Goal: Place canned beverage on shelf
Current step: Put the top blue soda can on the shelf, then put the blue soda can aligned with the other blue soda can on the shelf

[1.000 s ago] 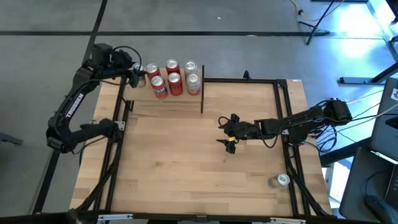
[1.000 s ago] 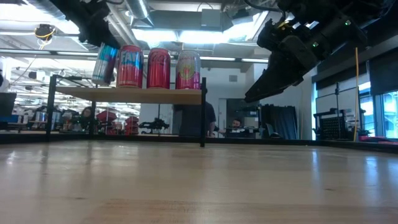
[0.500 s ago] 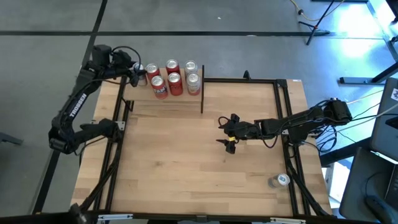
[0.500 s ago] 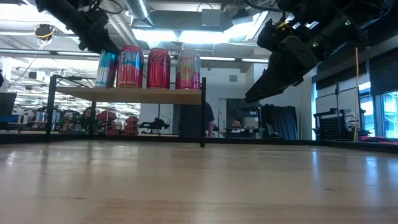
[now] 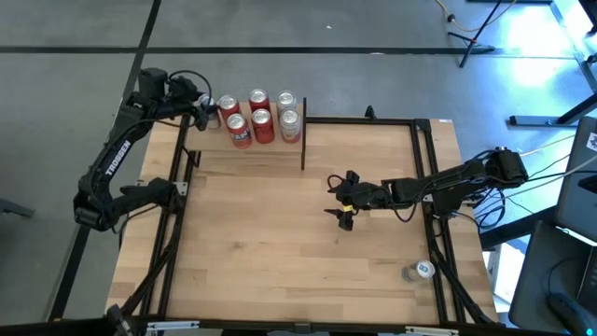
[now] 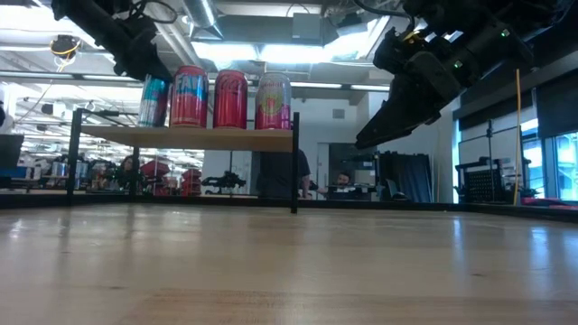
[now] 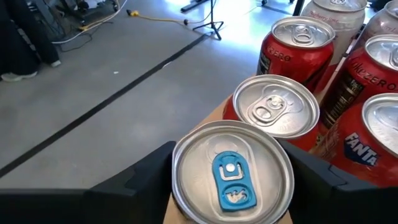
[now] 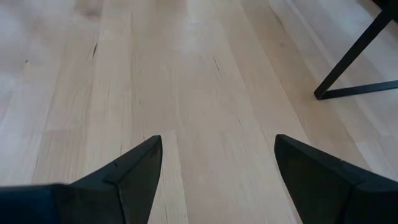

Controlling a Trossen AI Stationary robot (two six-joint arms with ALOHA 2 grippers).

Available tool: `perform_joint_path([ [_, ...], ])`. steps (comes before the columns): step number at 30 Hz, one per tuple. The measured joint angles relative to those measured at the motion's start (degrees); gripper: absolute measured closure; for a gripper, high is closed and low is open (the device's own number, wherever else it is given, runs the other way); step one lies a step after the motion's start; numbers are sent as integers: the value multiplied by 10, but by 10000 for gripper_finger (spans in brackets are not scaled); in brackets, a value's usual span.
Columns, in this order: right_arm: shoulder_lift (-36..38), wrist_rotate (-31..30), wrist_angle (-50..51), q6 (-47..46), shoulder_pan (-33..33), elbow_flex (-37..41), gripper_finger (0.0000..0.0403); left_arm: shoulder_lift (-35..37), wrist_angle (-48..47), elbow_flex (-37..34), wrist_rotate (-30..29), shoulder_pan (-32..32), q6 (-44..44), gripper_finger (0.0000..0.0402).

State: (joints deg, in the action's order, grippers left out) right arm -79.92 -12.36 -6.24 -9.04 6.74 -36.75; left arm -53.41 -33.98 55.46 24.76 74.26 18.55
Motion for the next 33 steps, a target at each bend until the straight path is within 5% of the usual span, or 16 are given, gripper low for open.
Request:
perform_joint_path([
  [13, 0, 0, -1, 0, 0, 0, 107, 35, 15, 3, 7, 0, 0, 149],
  [22, 0, 0, -1, 3, 0, 0, 107, 83, 23, 86, 17, -8, -60, 148],
  [29, 0, 0, 8, 7, 0, -17, 107, 130, 22, 71, 151, -95, -124, 148],
  [33, 15, -7, 117, 9, 17, -64, 107, 159, 21, 22, 133, -187, -151, 148],
])
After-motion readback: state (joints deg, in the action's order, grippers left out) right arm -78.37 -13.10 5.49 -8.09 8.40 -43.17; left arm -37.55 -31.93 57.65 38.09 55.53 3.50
